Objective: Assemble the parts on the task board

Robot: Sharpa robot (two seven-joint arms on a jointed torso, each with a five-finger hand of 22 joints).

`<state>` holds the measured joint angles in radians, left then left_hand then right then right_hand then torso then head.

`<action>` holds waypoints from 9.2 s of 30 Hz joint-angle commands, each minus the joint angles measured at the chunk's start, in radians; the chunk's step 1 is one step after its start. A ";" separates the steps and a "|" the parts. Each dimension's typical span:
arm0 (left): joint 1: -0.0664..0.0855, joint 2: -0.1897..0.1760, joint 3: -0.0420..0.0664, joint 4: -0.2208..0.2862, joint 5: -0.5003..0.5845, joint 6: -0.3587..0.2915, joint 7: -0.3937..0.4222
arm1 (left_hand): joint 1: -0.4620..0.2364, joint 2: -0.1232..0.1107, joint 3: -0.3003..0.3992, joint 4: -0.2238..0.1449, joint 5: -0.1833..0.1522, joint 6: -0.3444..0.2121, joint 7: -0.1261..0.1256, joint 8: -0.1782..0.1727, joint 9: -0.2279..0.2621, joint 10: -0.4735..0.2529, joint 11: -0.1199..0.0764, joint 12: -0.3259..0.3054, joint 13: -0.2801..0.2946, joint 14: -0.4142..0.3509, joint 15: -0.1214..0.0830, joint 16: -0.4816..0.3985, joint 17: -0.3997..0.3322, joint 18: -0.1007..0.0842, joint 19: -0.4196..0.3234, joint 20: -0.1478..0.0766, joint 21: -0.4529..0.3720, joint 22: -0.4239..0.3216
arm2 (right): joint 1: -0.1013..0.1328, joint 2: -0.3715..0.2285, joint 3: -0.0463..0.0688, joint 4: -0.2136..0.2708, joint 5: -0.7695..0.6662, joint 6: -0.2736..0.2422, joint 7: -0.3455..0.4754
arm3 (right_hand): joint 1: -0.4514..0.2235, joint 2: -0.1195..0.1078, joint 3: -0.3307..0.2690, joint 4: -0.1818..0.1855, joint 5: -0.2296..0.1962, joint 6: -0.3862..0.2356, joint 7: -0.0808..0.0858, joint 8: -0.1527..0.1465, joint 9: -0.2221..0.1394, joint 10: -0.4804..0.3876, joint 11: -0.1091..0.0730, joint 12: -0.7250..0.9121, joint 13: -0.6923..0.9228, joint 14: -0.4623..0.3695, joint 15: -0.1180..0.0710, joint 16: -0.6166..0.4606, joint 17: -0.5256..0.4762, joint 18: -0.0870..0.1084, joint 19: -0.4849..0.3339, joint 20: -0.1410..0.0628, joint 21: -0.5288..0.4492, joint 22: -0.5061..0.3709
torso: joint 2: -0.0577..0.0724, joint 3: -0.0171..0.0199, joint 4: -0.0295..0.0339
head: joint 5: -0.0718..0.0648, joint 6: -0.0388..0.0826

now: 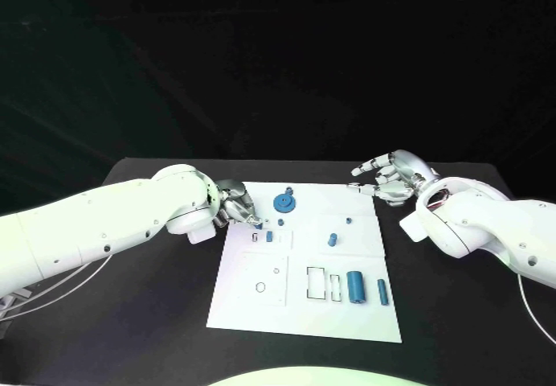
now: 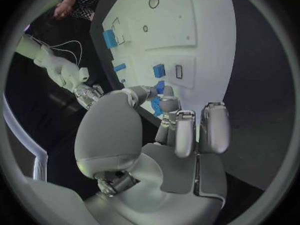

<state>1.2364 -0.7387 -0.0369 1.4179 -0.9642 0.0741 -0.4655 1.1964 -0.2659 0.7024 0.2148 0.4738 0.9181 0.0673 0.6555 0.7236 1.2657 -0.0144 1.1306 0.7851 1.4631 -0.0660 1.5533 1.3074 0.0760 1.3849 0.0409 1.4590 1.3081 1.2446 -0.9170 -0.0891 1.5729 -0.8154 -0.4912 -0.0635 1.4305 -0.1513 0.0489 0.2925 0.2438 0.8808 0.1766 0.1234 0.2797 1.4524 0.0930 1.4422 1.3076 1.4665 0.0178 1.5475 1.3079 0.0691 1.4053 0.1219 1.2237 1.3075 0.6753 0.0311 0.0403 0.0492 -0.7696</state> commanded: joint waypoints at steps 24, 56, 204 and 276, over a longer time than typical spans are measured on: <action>-0.007 0.015 -0.014 -0.003 -0.117 0.092 -0.033 | -0.016 0.000 0.202 -0.221 0.058 0.026 -0.009 -0.001 0.056 0.016 -0.006 0.006 0.012 0.103 -0.011 0.009 0.246 -0.018 0.011 -0.006 0.008 0.022 | -0.003 -0.001 0.000 0.001 -0.003 0.003 0.009 | -0.006 0.007 -0.002 -0.002 0.003 0.005 0.000 -0.002 -0.001 -0.004 -0.002 -0.001 0.119 0.084 -0.002 -0.007 0.181 0.010 -0.002 -0.003 -0.003 0.027 | 0.000 0.0006 0.0000 | 0.003 -0.007; -0.007 0.026 -0.019 -0.013 -0.135 0.133 -0.033 | -0.016 -0.004 0.201 -0.228 0.065 0.028 -0.010 -0.002 0.057 0.018 -0.007 0.008 0.016 0.104 -0.011 0.011 0.250 -0.018 0.011 -0.006 0.009 0.023 | -0.003 -0.001 0.000 0.001 -0.002 0.003 0.009 | -0.006 0.007 -0.002 -0.002 0.003 0.005 0.000 -0.002 -0.001 -0.004 -0.002 -0.001 0.119 0.084 -0.002 -0.007 0.181 0.010 -0.002 -0.003 -0.003 0.027 | 0.000 0.0014 0.0002 | -0.003 -0.015; -0.080 0.161 -0.029 -0.167 -0.541 -0.194 0.447 | 0.377 0.011 -0.268 0.052 -0.144 -0.075 0.084 -0.256 -0.357 -0.413 0.132 -0.510 -0.609 -0.335 0.119 -0.233 -0.490 0.108 -0.518 0.114 -0.444 -0.536 | -0.007 -0.006 0.000 0.002 -0.005 -0.009 0.016 | -0.006 0.010 0.000 -0.002 0.006 0.007 0.000 -0.003 -0.004 -0.015 -0.002 -0.012 0.107 0.081 -0.003 -0.012 0.168 0.013 -0.008 -0.004 -0.022 0.018 | 0.000 0.0020 0.0001 | -0.024 -0.010; -0.079 0.056 0.019 -0.085 -0.321 -0.236 0.496 | 0.357 0.056 -0.157 -0.104 -0.151 0.072 0.083 -0.302 -0.344 -0.229 0.094 -0.566 -0.600 -0.125 0.080 -0.112 -0.284 0.059 -0.317 0.074 -0.194 -0.244 | -0.012 -0.006 0.000 0.001 0.001 -0.014 0.020 | -0.004 0.016 0.005 -0.002 0.007 0.010 -0.001 -0.002 -0.005 -0.013 -0.003 -0.011 0.109 0.081 -0.003 -0.012 0.169 0.013 -0.007 -0.005 -0.022 0.019 | 0.000 0.0010 0.0011 | -0.019 -0.008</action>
<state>1.1567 -0.6806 -0.0191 1.3288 -1.3034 -0.1630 0.0322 1.5635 -0.2092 0.5450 0.1156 0.3210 0.9813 0.1499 0.3579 0.3777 1.0137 0.0983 0.5678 0.1629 1.3311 0.0163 1.4364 1.0237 0.1535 1.0614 0.1178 1.2621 1.0638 1.2328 -0.9227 -0.0892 1.5727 -0.8142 -0.5039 -0.0554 1.4265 -0.1473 0.0489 0.2925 0.2476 0.8840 0.1733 0.1234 0.2760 1.4434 0.0911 1.4357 1.3074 1.4665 0.0178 1.5398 1.3074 0.0691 1.4017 0.1184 1.2082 1.3074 0.6742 0.0320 0.0421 0.0297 -0.7766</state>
